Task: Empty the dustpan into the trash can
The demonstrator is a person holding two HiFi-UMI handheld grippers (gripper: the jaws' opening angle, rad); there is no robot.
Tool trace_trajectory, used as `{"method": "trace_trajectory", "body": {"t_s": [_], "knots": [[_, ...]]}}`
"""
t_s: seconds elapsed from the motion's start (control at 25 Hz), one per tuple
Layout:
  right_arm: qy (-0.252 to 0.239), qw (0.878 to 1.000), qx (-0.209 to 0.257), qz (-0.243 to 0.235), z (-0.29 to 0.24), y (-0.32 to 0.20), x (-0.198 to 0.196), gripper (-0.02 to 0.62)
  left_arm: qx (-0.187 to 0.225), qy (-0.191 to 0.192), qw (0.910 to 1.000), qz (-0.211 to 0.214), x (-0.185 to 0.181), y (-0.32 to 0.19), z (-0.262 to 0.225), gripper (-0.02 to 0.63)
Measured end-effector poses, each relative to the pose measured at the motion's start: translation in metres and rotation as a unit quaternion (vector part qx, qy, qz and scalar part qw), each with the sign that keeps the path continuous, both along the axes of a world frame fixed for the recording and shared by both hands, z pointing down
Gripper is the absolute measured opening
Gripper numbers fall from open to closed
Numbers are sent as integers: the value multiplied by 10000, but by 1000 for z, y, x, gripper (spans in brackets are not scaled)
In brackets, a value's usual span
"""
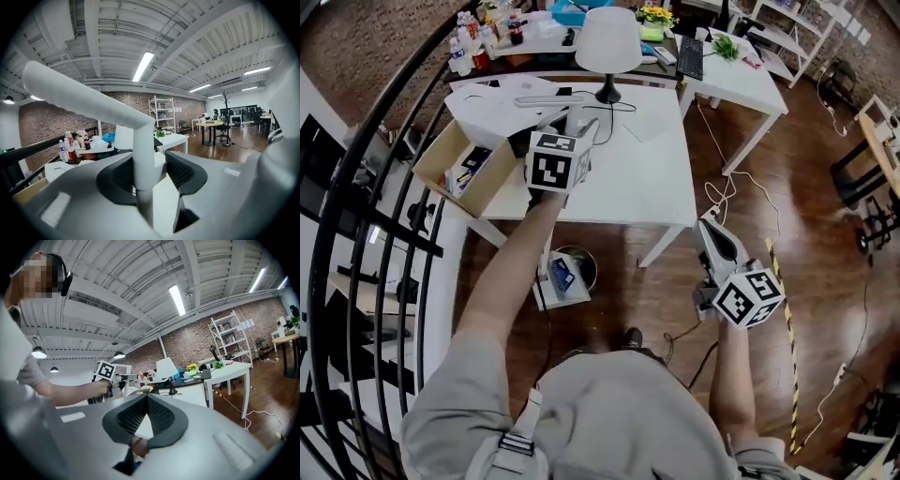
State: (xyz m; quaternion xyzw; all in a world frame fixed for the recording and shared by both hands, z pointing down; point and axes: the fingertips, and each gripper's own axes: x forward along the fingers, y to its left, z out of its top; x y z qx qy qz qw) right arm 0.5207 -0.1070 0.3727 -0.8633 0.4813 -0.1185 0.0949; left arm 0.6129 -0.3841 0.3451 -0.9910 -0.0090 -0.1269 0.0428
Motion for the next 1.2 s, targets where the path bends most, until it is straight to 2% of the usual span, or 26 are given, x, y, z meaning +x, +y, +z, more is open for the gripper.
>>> {"method": "trace_trajectory", "body": {"t_s": [0.24,0.48,0.88,1.04,1.2], "knots": [[-100,9997,101,197,7,49,25,-2,335,-74,9992,209,54,64,10,181],[-227,9989,181,357,19,91,42,-2,412,-201,9980,442,81,115,24,167],[-418,9983,251,307,33,115,42,-2,395,-345,9968,604,92,145,35,158],[-465,9981,283,296,36,122,42,-2,403,-321,9963,692,90,153,33,158],[-477,9983,308,145,34,118,39,-2,440,-200,9972,578,77,148,23,160]]}}
